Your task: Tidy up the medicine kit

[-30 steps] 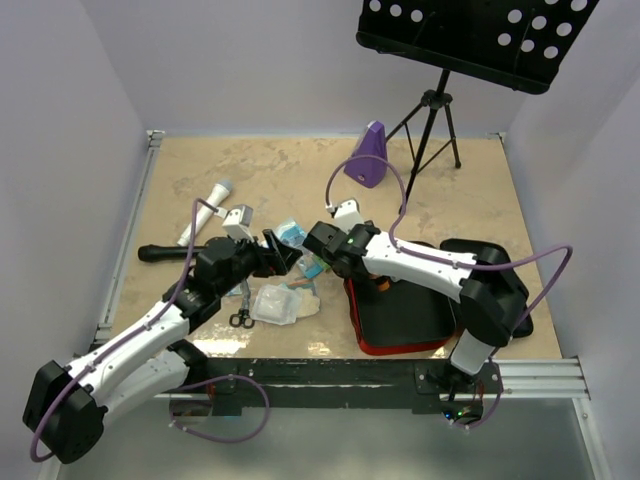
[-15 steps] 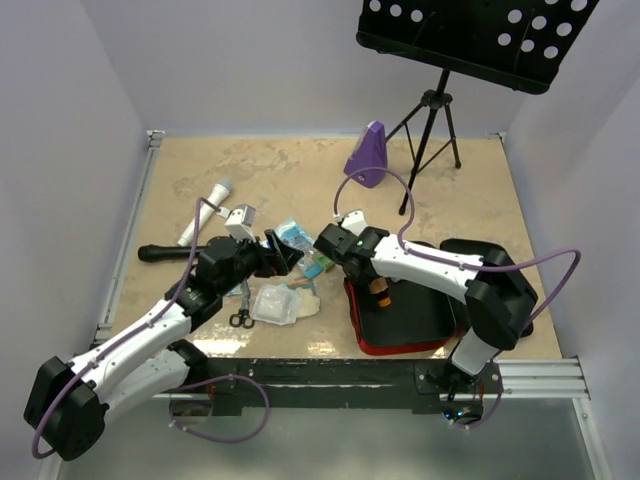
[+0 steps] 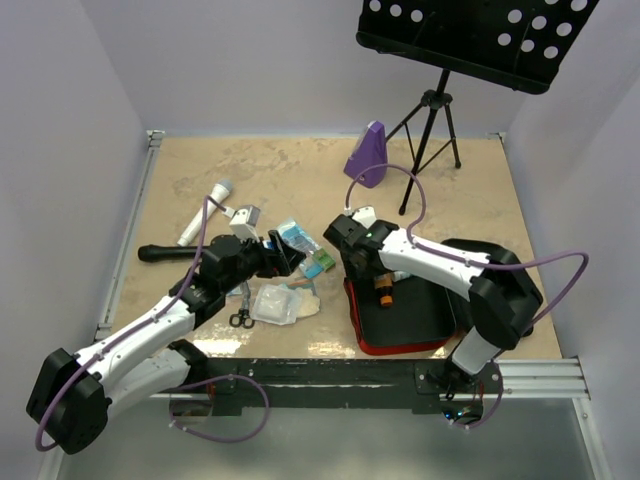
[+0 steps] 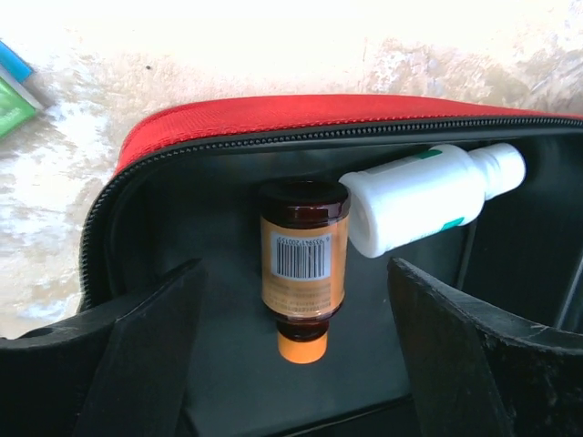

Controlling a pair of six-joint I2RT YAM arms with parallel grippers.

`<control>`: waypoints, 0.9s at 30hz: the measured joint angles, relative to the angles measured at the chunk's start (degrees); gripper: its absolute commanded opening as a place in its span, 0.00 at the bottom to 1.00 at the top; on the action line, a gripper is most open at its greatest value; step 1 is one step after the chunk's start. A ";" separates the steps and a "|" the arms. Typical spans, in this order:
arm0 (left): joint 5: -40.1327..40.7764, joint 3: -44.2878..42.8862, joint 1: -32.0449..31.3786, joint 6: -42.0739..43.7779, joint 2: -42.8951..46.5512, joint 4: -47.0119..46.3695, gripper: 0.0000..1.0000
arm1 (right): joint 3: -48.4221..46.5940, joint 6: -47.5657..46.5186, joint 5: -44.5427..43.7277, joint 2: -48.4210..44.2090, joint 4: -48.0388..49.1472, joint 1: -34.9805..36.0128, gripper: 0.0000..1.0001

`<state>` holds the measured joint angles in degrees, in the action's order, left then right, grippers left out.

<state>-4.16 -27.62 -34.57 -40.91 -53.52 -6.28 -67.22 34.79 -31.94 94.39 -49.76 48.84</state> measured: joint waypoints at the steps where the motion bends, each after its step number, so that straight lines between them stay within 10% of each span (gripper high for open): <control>1: 0.00 -0.04 0.00 0.11 0.00 0.00 0.88 | 0.07 0.57 0.24 -0.39 0.11 0.00 0.84; 10: -0.07 -2.19 0.00 1.22 -1.66 0.15 0.87 | 9.79 8.15 8.83 -14.64 8.59 0.00 0.79; 20: -0.13 -2.19 -0.13 1.11 -1.14 0.42 0.87 | 11.02 9.55 8.50 -5.88 12.33 -0.22 0.81; 27: -0.15 -2.19 -0.33 1.11 -0.72 0.42 0.87 | 10.54 8.90 8.55 -0.98 12.76 -0.26 0.63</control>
<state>-4.32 -29.80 -34.89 -39.79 -54.24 -5.87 -56.69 43.68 -23.40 93.41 -36.99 48.58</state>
